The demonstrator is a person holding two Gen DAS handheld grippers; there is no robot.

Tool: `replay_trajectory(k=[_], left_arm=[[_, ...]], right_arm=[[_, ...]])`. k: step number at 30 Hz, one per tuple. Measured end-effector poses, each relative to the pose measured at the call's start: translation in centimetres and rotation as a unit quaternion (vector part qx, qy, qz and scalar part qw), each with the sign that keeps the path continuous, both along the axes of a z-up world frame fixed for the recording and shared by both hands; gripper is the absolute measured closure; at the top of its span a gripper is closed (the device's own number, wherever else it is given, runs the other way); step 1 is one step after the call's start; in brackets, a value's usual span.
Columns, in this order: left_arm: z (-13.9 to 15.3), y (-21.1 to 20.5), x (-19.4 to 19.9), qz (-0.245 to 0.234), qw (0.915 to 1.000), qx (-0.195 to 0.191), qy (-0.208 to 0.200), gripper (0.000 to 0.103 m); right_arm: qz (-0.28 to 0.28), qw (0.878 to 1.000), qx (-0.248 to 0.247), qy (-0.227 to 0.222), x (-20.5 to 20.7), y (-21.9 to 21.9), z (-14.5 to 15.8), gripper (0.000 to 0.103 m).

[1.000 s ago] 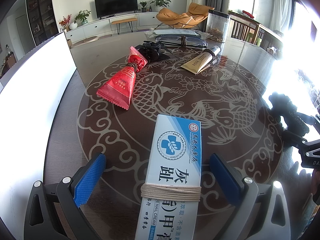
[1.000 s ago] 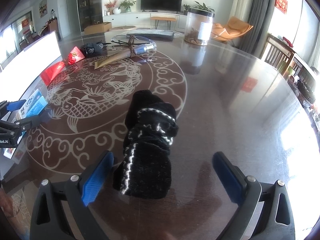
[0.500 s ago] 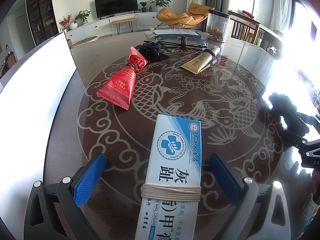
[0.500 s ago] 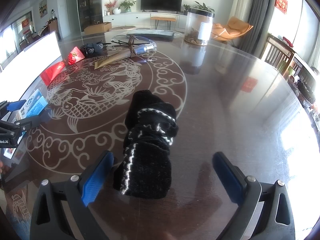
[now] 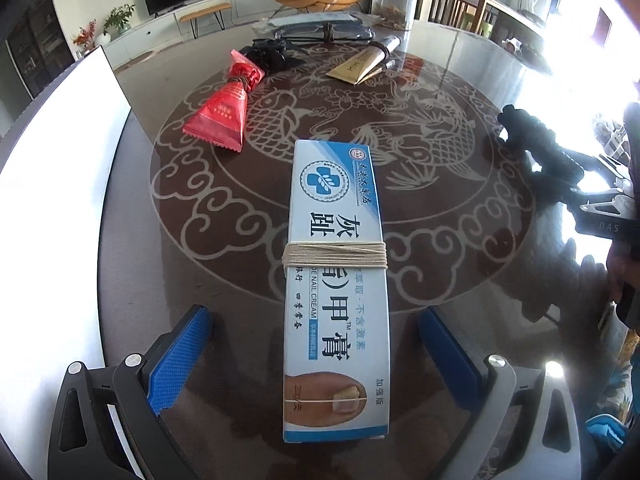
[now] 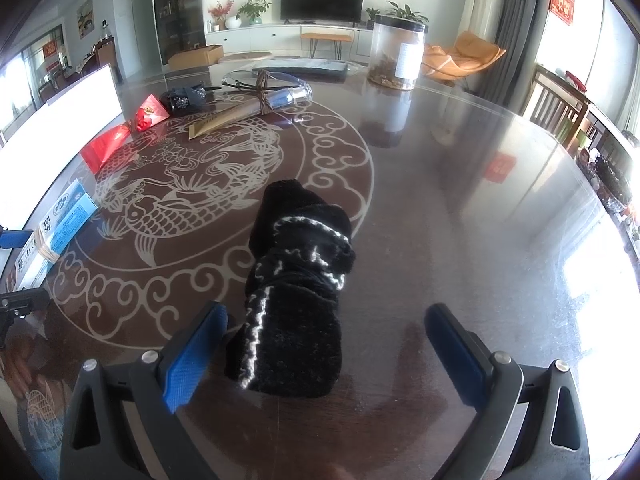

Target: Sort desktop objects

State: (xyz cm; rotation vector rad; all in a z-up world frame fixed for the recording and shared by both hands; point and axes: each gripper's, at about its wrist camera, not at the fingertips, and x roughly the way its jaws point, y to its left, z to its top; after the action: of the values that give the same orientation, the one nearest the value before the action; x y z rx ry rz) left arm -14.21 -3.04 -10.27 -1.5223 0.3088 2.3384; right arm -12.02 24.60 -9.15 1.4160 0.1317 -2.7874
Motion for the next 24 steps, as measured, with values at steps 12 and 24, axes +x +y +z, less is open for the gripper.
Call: replay_trajectory(k=[12,24], left_arm=[[1.4,1.1,1.9,-0.019,0.9996,0.011,0.016,0.062],[4.5,-0.9,6.7,0.001,0.9948,0.087,0.051,0.062]], right_arm=[[0.056,0.995,-0.073,-0.038,0.2,2.3,1.6,0.01],[0.08,0.993,-0.04,-0.072,-1.2,-1.1,3.9,0.07]])
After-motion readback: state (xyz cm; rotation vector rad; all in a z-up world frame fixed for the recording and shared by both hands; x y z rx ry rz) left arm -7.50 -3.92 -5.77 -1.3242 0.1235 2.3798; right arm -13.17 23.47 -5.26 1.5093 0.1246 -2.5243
